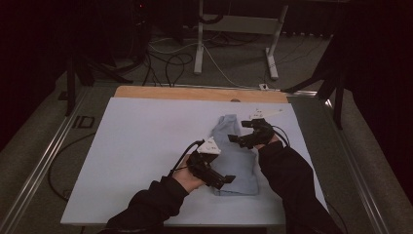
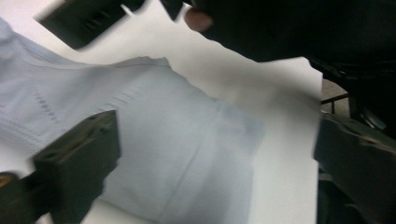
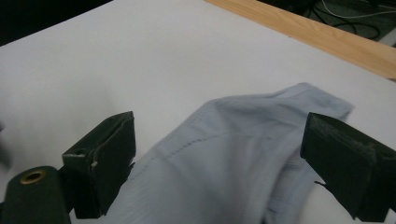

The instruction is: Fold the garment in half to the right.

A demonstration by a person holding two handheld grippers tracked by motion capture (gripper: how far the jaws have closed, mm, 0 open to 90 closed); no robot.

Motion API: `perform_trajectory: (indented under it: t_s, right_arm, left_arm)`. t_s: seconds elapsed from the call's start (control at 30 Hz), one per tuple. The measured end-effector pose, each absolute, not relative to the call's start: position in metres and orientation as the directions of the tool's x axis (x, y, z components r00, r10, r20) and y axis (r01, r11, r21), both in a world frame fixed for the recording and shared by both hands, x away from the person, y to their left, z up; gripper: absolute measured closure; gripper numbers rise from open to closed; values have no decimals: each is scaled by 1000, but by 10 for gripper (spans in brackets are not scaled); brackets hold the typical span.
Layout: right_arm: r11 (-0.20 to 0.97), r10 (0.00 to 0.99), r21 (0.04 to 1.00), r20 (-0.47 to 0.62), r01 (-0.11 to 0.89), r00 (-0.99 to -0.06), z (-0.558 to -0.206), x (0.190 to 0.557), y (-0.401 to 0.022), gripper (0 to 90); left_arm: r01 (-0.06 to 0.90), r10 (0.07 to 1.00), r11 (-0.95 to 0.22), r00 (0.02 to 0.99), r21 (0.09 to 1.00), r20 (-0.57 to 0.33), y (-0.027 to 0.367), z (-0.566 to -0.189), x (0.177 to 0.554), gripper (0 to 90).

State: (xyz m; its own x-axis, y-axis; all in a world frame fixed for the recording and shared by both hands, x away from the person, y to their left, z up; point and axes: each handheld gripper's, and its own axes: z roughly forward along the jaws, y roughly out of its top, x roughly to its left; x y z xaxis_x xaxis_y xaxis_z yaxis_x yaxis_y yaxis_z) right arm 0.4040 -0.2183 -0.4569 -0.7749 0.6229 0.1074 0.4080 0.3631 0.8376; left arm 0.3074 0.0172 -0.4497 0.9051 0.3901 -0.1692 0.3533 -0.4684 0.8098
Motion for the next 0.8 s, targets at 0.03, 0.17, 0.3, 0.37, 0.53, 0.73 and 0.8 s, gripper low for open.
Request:
perform_trajectory:
  t_s: [0.03,0.17,0.3,0.37,0.53,0.73,0.8]
  right_arm:
    - [364,618,838,109,406,-779,-458,402,-217,105]
    - [363,611,844,104,394,-785,-460,395,-214,104]
    - [367,609,847,94,386,-787,-459,391,-214,104]
    - [363,613,850,90,381,-785,-457,386,-215,104]
    - [366,617,851,80,376,-783,-456,380,-218,104]
    - [362,620,850,86,381,-780,-458,370,-222,104]
    - [363,623,852,80,378,-778,-458,367,-224,104]
  left_arm:
    - [358,393,-464,903,810,-174,21,-450,309,0]
    - [351,419,-469,896,810,-146,35,-450,313,0]
    - [349,439,-465,889,814,-131,51,-448,318,0]
    - [356,446,-463,885,812,-134,59,-447,321,0]
    - [369,472,-446,871,816,-136,81,-447,324,0]
    - [384,517,-433,847,816,-124,107,-453,323,0]
    - [388,523,-434,843,813,-123,115,-456,322,0]
